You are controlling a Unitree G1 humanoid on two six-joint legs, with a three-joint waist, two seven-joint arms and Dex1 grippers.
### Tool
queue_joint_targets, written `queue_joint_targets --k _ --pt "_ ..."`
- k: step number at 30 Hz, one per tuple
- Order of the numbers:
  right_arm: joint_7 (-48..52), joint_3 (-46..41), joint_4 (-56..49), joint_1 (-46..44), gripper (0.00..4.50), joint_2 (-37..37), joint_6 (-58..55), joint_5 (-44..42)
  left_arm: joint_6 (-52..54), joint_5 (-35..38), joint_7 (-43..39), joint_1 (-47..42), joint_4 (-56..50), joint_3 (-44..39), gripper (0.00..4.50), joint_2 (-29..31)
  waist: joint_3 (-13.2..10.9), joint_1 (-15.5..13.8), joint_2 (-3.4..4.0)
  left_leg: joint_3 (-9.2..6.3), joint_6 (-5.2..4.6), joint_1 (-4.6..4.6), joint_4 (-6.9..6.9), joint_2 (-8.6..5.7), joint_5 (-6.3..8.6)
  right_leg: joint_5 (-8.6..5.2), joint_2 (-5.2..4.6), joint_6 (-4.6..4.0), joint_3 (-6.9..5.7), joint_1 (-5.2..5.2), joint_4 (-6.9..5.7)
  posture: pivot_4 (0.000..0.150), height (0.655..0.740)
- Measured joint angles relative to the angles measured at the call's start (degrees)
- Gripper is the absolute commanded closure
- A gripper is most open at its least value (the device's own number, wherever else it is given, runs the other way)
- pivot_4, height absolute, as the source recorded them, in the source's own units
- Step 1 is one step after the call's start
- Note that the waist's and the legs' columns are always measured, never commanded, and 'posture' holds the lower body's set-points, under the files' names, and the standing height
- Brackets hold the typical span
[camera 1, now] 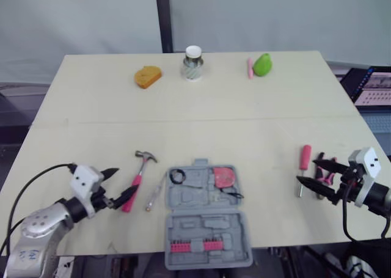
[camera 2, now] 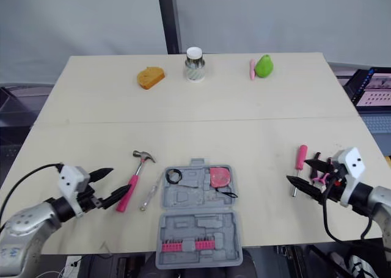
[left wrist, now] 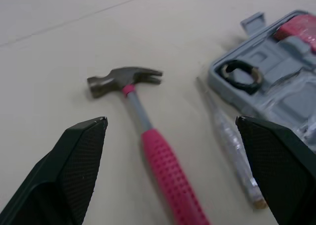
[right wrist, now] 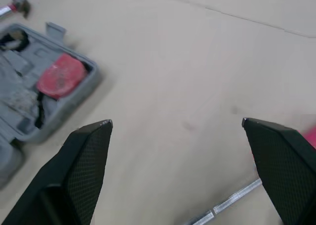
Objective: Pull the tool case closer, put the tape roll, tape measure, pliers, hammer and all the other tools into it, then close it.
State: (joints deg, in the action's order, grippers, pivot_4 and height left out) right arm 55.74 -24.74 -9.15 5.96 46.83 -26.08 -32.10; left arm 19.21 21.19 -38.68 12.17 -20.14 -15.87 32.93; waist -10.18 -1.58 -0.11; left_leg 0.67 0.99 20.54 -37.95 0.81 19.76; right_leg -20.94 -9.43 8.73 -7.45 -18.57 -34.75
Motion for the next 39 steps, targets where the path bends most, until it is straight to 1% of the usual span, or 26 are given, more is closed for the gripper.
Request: queue_joint_targets --k 3,7,9,13,15,18,21,23,27,31,34,39 --pt "-4.4 -0.1 -5.4 1.6 0.06 -3.1 -2.4 -1.0 -0.2 -0.5 -0.1 -0.6 -1.7 3.7 0.00 -0.5 0.0 -0.5 0.00 -0.03 0.00 0.02 -0.06 -0.02 0.00 0.00 0.00 0.00 -0.02 0.03 -0.02 0.150 0.7400" --pt "-11.6 0.2 -10.6 4.0 0.06 -8.4 -3.8 -0.3 -0.7 -0.8 -1.3 -4.7 -1.7 7.5 0.00 -0.6 0.0 -0.9 0.01 -0.02 0.00 0.01 -0.12 -0.02 0.00 0.00 0.03 0.00 -0.01 0.02 -0.09 0.150 0.7400" --pt "-18.2 0.2 -13.5 4.5 0.06 -13.3 -4.2 1.1 -1.8 -1.2 -3.2 -8.1 -1.8 11.5 0.00 -0.7 0.0 -1.0 0.03 0.00 0.00 0.01 -0.12 -0.04 0.00 0.00 0.02 0.00 0.04 0.00 -0.12 0.150 0.7400" --pt "-29.7 1.1 -17.6 6.4 0.06 -19.4 -5.1 6.3 -3.3 -1.7 -6.5 -13.6 -1.7 18.9 0.00 -2.3 0.0 -1.0 0.07 0.02 0.01 0.01 -0.10 -0.03 -0.01 0.00 0.05 0.00 0.06 -0.04 -0.14 0.150 0.7400" --pt "-35.9 1.1 -19.0 6.7 0.06 -23.7 -5.4 8.7 -4.3 -2.4 -8.6 -16.6 -1.1 22.9 0.00 -3.3 0.1 -1.0 0.10 0.03 0.03 0.01 -0.10 -0.03 -0.02 0.00 0.06 0.00 0.08 -0.06 -0.18 0.150 0.7400" --pt "-43.8 1.0 -21.1 7.1 0.06 -29.1 -5.5 11.4 -6.6 -3.4 -12.1 -21.0 1.9 27.5 0.00 -5.1 0.1 -0.8 0.22 0.08 0.03 0.01 -0.08 -0.04 -0.02 -0.01 0.06 -0.01 0.13 -0.12 -0.20 0.150 0.7400" --pt "-49.4 -0.2 -21.8 6.7 0.06 -32.7 -5.9 12.9 -8.9 -4.4 -14.3 -25.1 5.5 30.4 0.00 -6.8 0.1 -0.6 0.23 0.07 0.02 0.01 -0.08 -0.04 -0.02 -0.01 0.08 -0.01 0.12 -0.13 -0.23 0.150 0.7400" --pt "-52.4 -0.7 -21.4 6.7 0.06 -34.5 -6.2 13.9 -10.5 -5.4 -15.7 -29.0 8.9 32.4 0.00 -9.0 0.1 -0.7 0.23 0.07 0.02 0.02 -0.10 -0.06 -0.02 0.00 0.07 0.00 0.13 -0.12 -0.23 0.150 0.7400" --pt "-55.5 -1.0 -18.3 6.1 0.06 -35.8 -6.5 15.1 -12.4 -6.0 -17.4 -34.3 14.1 34.5 0.00 -12.2 0.1 0.1 0.24 0.09 0.01 0.02 -0.04 -0.05 -0.02 -0.01 0.08 -0.01 0.14 -0.16 -0.25 0.150 0.7400" --pt "-56.6 -1.7 -15.4 6.1 0.06 -35.8 -6.5 16.2 -13.1 -6.4 -18.4 -37.5 18.6 34.9 0.00 -13.4 0.1 0.3 0.27 0.10 0.01 0.02 -0.01 -0.05 -0.02 -0.01 0.08 -0.01 0.13 -0.18 -0.25 0.150 0.7400" --pt "-56.6 -1.7 -13.9 6.1 0.06 -35.8 -6.4 16.7 -13.8 -6.6 -18.5 -38.3 20.6 34.9 0.00 -14.0 0.1 0.3 0.27 0.10 0.01 0.02 0.00 -0.05 -0.02 -0.01 0.08 -0.01 0.14 -0.19 -0.25 0.150 0.7400" --pt "-56.6 -1.6 -10.5 5.1 0.06 -35.8 -5.3 17.7 -14.1 -6.7 -18.6 -38.3 20.8 35.0 0.00 -15.3 0.1 0.2 0.27 0.09 -0.01 0.03 -0.05 -0.06 -0.03 -0.01 0.07 -0.01 0.17 -0.18 -0.25 0.150 0.7400"
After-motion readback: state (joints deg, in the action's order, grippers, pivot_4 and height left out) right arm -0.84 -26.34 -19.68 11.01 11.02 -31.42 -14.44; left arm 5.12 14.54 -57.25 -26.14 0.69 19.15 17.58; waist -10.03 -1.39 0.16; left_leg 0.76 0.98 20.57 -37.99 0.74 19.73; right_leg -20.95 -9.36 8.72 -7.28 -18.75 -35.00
